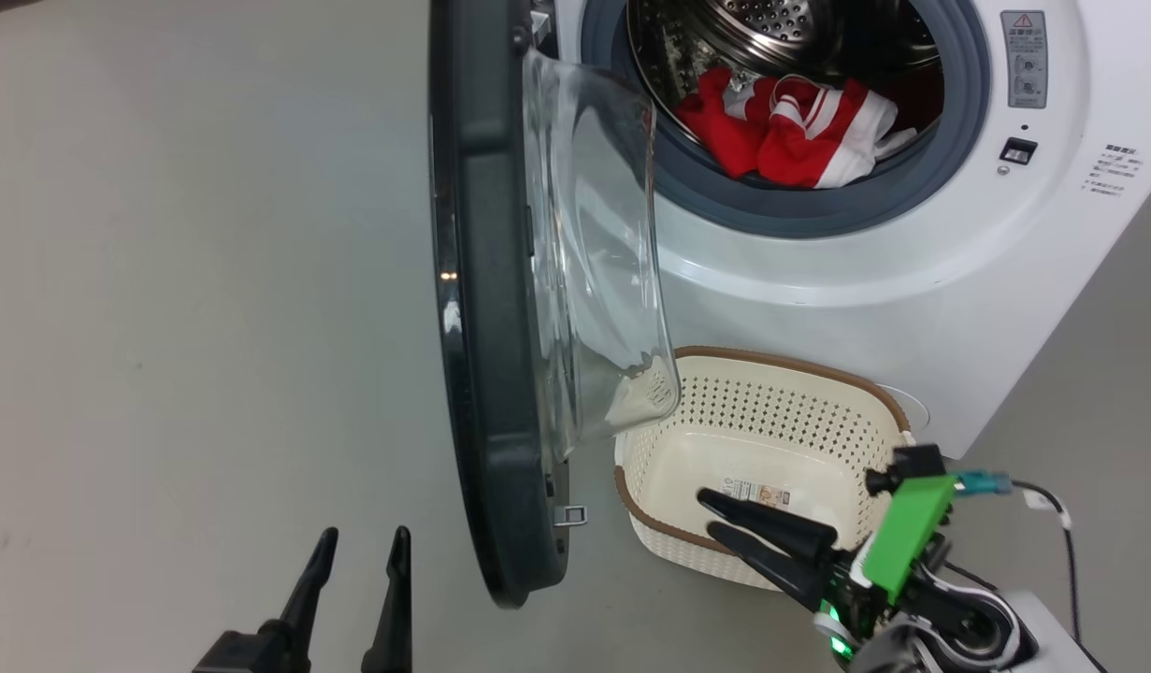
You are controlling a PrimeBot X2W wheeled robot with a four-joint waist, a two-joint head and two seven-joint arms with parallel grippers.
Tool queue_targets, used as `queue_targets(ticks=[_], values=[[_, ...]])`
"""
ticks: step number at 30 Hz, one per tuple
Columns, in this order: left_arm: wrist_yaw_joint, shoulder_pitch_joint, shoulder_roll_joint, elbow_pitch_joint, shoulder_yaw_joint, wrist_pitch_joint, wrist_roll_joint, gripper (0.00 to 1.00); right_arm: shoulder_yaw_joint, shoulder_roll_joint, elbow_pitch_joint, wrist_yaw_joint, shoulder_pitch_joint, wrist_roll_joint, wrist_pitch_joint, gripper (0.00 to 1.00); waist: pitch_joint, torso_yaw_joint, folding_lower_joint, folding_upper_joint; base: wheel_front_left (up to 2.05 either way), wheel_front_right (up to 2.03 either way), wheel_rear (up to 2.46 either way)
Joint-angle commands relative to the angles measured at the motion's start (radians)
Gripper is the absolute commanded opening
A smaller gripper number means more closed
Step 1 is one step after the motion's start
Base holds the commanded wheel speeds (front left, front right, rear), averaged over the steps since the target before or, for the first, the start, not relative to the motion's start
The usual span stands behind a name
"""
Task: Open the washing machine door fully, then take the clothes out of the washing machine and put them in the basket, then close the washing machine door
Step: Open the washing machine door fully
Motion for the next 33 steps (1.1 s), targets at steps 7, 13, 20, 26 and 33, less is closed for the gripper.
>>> queue_targets(ticks=[7,13,20,26,33], values=[[-0.006,-0.005,0.008,-0.020,0.046,-0.008,0.013,1.00,-0.019,-0.033,-0.030,0.001,0.063,-0.086,-0.082,1.00,0.003,-0.019,0.0000,0.0000,0.00,0.00,0.00],[-0.005,-0.009,0.008,-0.019,0.048,-0.008,0.011,1.00,0.000,-0.071,-0.028,0.001,0.101,-0.168,-0.176,1.00,0.007,-0.026,0.0000,0.0000,0.00,0.00,0.00],[-0.002,-0.008,0.008,-0.020,0.048,-0.008,0.007,1.00,0.061,-0.124,-0.053,0.001,0.118,-0.267,-0.333,1.00,0.010,-0.034,0.0000,0.0000,0.00,0.00,0.00],[-0.001,-0.012,0.008,-0.020,0.048,-0.008,0.003,1.00,0.145,-0.176,-0.078,0.001,0.113,-0.338,-0.483,1.00,0.015,-0.037,0.0000,0.0000,0.00,0.00,0.00],[0.000,-0.013,0.008,-0.020,0.047,-0.008,0.001,1.00,0.303,-0.261,-0.079,0.001,0.092,-0.411,-0.704,1.00,0.016,-0.039,0.0000,0.0000,0.00,0.00,0.00]])
